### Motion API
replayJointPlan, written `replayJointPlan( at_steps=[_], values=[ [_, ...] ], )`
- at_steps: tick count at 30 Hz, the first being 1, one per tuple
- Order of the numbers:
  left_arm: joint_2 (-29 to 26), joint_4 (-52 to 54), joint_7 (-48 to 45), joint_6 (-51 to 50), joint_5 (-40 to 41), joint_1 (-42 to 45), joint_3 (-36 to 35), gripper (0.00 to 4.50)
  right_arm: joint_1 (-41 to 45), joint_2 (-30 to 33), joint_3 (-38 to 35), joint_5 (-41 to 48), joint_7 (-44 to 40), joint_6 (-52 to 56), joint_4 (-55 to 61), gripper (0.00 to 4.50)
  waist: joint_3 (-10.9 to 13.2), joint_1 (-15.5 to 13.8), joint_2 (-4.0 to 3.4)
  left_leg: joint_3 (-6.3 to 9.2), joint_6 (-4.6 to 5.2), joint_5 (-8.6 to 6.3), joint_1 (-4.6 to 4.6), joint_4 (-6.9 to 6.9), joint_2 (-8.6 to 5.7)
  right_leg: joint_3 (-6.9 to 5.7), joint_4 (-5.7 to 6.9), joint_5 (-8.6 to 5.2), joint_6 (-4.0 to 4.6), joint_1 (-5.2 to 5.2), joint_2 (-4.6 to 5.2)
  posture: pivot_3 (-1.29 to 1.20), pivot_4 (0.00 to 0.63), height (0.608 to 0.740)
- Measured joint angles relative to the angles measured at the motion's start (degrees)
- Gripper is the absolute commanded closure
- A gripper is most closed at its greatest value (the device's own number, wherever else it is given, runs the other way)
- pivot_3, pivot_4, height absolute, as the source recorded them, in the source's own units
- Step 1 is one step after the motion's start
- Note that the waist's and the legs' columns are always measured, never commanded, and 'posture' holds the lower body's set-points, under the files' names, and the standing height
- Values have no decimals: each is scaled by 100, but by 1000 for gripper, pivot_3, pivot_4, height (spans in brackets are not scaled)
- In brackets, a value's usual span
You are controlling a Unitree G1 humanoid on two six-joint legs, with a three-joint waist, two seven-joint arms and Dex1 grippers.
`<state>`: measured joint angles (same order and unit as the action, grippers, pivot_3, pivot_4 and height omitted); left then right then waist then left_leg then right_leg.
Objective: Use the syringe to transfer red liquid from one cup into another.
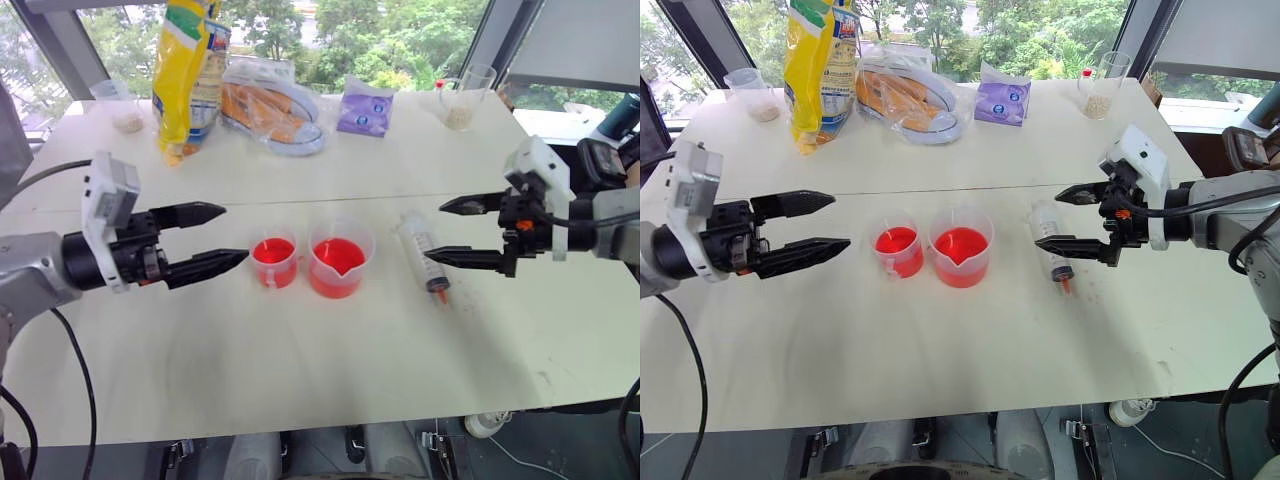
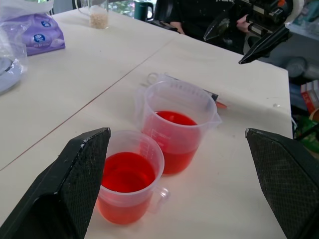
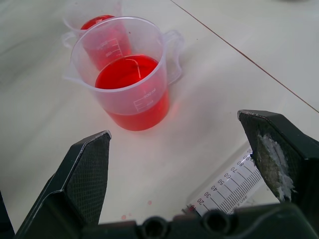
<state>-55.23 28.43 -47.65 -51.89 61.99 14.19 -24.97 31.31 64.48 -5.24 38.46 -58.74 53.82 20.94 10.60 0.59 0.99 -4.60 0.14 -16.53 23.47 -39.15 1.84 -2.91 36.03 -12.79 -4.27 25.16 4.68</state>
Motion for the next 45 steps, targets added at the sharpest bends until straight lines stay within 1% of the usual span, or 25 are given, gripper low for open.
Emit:
replayJointPlan(
  at_steps=[5, 15, 17, 21, 25, 28, 31, 34, 39, 45],
  values=[
    [143, -179, -36, 153, -62, 214, 171, 0, -56, 18, -101, 8, 72, 90, 46, 36, 0, -6, 0, 0, 0, 0, 0, -1, -1, 0, 0, 0, -1, -2, 0, 0, 150, 740],
    [186, -289, -89, 226, -74, 405, 348, 0, -204, 77, -193, -8, 250, 298, 117, 36, 0, -1, 0, 0, 0, 0, -1, -1, -1, 0, 1, 4, -6, -2, -1, 0, 150, 740],
    [206, -324, -102, 284, -128, 427, 389, 0, -40, 84, -63, -104, 348, 406, -7, 36, 0, 8, 0, -1, 0, 0, -3, -1, -2, 1, 2, 1, -2, -2, -1, 0, 150, 740],
    [425, -364, -69, 387, -263, 500, 626, 0, 356, 88, 315, -336, 509, 726, -419, 36, 0, 5, 0, -3, 0, 0, -4, -2, -3, 3, 2, 1, 0, -5, -1, 0, 150, 740],
    [479, -378, -116, 397, -309, 603, 836, 0, 913, 66, 897, -627, 534, 992, -961, 36, 0, 5, 0, -4, 0, 0, -5, -3, -4, 4, 3, 3, -3, -4, -1, 0, 150, 740],
    [480, -470, -223, 421, -403, 682, 895, 0, 1577, -235, 1467, -920, 651, 1407, -1564, 36, -1, 33, 0, -9, 0, 0, -5, -4, -6, 6, 4, 3, 1, 0, -4, 0, 150, 740],
    [498, -575, -328, 594, -557, 773, 1013, 0, 2262, -770, 2078, -1254, 850, 2015, -2423, 36, -1, 40, 0, -10, -2, 2, -7, -4, -5, 6, 8, 6, 2, 2, -8, 0, 150, 740],
    [632, -614, -340, 699, -669, 802, 1079, 0, 2767, -1323, 2478, -1492, 1037, 2508, -3228, 36, -1, 21, 0, -10, -2, 2, 0, -2, -4, 6, 8, 16, -14, 7, -8, 0, 150, 740],
    [797, -565, -268, 742, -721, 772, 1102, 0, 3214, -1871, 2931, -1858, 1157, 2639, -4191, 36, -1, 3, 0, -9, 3, -1, 7, -1, -7, 6, 5, 17, -16, 8, -4, 0, 150, 740],
    [860, -328, -75, 742, -718, 507, 1058, 0, 3372, -2370, 3295, -2191, 1112, 2502, -5001, 36, -1, 18, 0, -8, 3, -1, 6, -1, -6, 5, 8, 17, -17, 9, -5, 0, 150, 740]
  ],
)
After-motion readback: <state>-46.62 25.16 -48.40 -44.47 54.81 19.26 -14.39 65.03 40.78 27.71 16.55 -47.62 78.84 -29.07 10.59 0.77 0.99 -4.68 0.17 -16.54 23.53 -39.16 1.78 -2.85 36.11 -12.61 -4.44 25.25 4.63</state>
